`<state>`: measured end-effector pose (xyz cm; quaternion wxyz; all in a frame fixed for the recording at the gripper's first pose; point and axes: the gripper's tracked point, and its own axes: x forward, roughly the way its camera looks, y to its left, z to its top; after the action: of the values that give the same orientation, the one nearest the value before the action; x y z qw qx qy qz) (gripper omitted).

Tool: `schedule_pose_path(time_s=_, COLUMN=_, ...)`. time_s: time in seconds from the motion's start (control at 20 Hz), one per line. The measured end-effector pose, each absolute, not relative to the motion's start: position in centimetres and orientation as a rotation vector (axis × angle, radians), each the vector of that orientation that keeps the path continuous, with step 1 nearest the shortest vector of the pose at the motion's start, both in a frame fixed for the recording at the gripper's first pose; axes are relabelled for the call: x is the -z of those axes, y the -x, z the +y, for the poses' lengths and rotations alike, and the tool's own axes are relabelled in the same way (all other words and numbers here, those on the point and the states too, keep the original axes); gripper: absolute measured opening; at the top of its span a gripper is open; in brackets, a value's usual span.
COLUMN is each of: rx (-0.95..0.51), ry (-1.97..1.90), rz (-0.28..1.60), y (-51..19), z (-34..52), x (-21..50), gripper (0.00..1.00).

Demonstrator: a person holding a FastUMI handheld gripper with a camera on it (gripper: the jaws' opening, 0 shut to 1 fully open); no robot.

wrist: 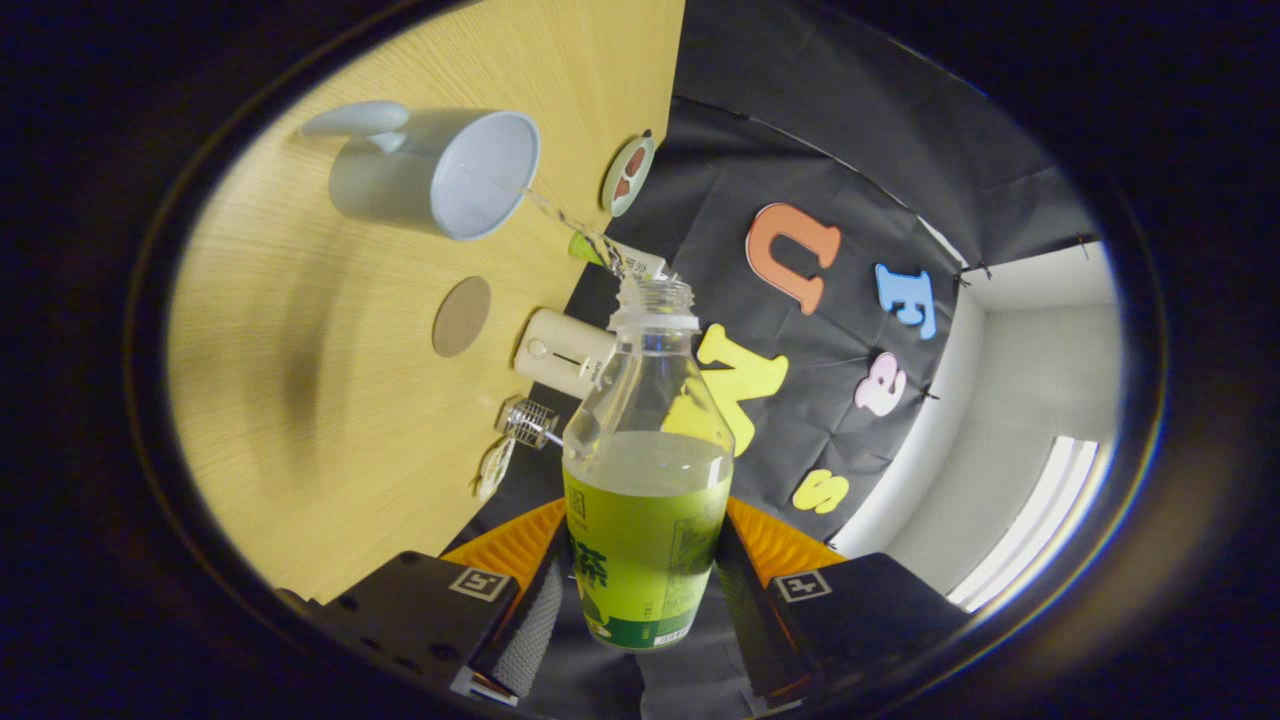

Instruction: Take the bottle from table, then pour the juice into the cup, finally place the bottle on the coaster

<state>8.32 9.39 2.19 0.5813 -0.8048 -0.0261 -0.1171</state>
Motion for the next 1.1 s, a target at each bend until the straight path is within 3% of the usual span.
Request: schedule_pose_path(time_s=1.1, rx=0.369, ry=2.043, rz=-0.180, y=-7.3, z=11.3, x=-5.5, gripper=0.80)
